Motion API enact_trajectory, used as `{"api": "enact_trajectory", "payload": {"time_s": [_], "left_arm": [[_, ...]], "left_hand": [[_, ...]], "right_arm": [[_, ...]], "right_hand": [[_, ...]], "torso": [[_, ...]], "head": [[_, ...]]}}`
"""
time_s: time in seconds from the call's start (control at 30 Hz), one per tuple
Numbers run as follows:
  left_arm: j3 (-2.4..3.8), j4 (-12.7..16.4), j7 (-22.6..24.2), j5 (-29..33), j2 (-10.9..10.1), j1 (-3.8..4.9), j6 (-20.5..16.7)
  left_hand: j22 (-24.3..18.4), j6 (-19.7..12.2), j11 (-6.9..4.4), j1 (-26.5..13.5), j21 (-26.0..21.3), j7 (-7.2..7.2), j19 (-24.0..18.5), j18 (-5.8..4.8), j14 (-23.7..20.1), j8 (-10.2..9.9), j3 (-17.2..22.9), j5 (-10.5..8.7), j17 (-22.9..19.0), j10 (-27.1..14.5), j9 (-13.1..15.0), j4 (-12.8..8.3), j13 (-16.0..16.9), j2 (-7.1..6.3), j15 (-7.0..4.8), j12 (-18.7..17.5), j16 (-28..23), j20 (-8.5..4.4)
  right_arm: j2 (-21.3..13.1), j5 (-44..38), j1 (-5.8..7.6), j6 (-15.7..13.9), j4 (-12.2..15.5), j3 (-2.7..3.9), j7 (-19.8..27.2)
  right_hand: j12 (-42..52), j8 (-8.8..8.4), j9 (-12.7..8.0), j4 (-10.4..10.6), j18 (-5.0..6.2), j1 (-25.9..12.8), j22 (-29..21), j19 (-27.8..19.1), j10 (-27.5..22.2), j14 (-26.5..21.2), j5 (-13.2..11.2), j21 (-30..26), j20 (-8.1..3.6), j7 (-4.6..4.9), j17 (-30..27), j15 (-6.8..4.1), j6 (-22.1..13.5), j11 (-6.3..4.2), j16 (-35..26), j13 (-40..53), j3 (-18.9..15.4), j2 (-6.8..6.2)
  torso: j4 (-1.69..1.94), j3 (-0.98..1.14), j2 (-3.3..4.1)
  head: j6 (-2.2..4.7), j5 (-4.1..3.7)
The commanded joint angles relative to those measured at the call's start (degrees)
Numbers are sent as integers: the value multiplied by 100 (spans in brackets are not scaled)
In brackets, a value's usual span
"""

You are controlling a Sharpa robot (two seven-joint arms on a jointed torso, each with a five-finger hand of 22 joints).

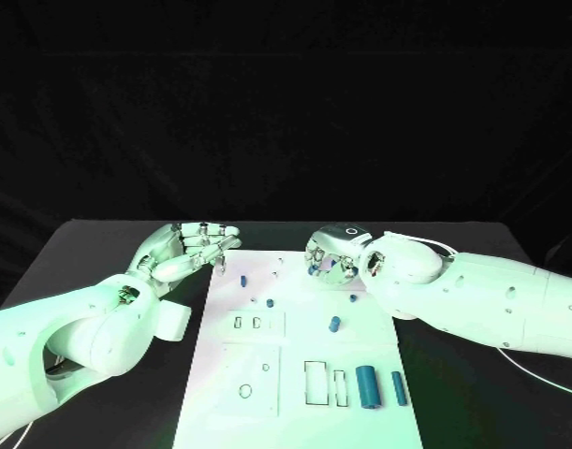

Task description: Assemble the parts on the task board

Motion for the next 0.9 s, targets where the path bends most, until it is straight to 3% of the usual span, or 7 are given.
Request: {"api": "enact_trajectory", "payload": {"time_s": [0.03, 0.27, 0.57, 0.9], "left_arm": [[5, -12, 1, -20, 13, 15, 79], [5, -25, 1, -20, 25, 24, 75], [5, -25, -2, -20, 48, 40, 78], [5, -38, -12, -22, 83, 69, 88]], "left_hand": [[15, -28, -2, 47, 28, 5, -15, -9, -29, 32, 40, -21, 5, -37, 11, 7, 7, 0, 1, 20, 22, 15], [15, -28, -2, 47, 28, 5, -15, -9, -29, 32, 40, -21, 5, -37, 11, 7, 7, 0, 1, 20, 22, 15], [15, -28, -2, 47, 28, 5, -15, -9, -29, 32, 40, -21, 5, -37, 11, 7, 7, 0, 1, 20, 22, 15], [23, -37, 2, 49, 39, 10, -21, -10, -36, 31, 50, -22, 4, -43, 14, 3, 9, -5, 4, 21, 28, 17]], "right_arm": [[128, -66, 9, -353, -93, 4, -265], [520, -156, 18, -473, -424, 6, -406], [911, -188, 2, -521, -824, 5, -419], [1161, -194, -21, -517, -1125, 4, -385]], "right_hand": [[-10, 35, 51, -29, -31, 17, 501, 92, 120, 300, 10, 0, -10, -10, -9, -50, -9, -106, 27, 26, 5, 76], [-12, 37, 57, -35, -39, 12, 536, 111, 117, 304, 10, 24, -9, -9, 8, -50, -14, -107, 38, 25, 5, 68], [-16, 36, 65, -46, -39, 6, 541, 113, 106, 304, 11, 27, -8, -5, 8, -51, -27, -104, 42, 22, 8, 58], [-20, 32, 75, -50, -42, -17, 552, 118, 89, 304, 11, 35, -5, 5, 6, -47, -49, -95, 46, 18, 11, 48]], "torso": [[12, -6, 8], [33, -10, 24], [26, -2, 39], [92, -33, 68]], "head": [[14, -8], [19, -16], [-8, 32], [2, 12]]}}
